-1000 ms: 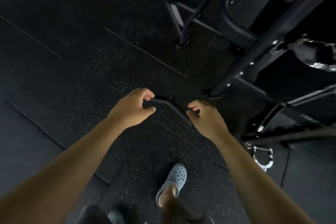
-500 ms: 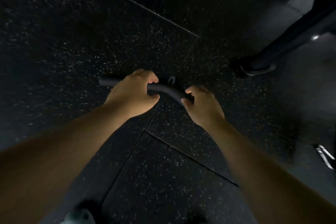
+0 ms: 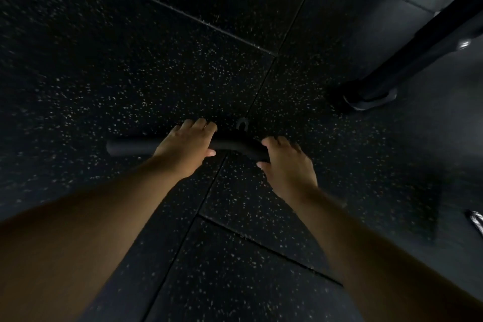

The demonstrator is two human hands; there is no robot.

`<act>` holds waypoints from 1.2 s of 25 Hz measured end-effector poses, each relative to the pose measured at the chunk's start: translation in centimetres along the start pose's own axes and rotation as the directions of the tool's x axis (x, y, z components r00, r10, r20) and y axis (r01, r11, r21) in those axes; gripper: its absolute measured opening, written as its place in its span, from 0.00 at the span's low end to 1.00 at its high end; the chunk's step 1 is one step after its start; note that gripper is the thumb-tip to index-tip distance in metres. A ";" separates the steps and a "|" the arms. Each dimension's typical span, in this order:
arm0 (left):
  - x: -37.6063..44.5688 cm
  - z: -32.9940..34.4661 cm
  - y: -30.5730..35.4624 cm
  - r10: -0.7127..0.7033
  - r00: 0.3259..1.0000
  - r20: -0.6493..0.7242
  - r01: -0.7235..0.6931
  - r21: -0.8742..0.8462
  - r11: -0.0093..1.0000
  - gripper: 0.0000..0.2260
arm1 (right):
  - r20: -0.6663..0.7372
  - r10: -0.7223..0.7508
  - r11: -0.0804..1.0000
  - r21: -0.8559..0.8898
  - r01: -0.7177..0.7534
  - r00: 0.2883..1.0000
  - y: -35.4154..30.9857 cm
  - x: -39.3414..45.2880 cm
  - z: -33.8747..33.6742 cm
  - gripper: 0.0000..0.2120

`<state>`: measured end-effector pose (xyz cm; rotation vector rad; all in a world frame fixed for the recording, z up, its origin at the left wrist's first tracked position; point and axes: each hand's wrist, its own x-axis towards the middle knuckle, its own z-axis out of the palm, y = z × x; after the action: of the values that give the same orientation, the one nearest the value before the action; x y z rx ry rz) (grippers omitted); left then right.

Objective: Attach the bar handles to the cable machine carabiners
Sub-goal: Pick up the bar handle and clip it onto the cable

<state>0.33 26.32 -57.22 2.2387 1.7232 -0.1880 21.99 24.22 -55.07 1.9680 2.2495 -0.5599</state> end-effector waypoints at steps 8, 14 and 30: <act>-15.6 -26.5 10.8 0.057 0.994 0.088 -0.026 -0.321 0.947 0.20 | -0.190 -0.036 0.999 0.024 0.041 0.981 -0.5 -18.0 -26.4 0.24; -29.4 -51.6 18.3 0.031 0.999 -0.040 -0.043 -0.346 0.937 0.15 | -0.454 0.016 0.999 0.034 -0.001 0.891 -6.7 -33.5 -48.9 0.23; -55.8 -74.3 42.6 0.348 0.859 -0.374 -0.465 -0.291 0.836 0.15 | -0.204 0.834 -0.021 0.917 0.399 0.512 -8.7 -70.5 -67.4 0.21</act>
<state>20.08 -10.93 35.91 2.3546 1.2117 0.5713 35.78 -19.98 31.29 4.1218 1.0824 -2.0366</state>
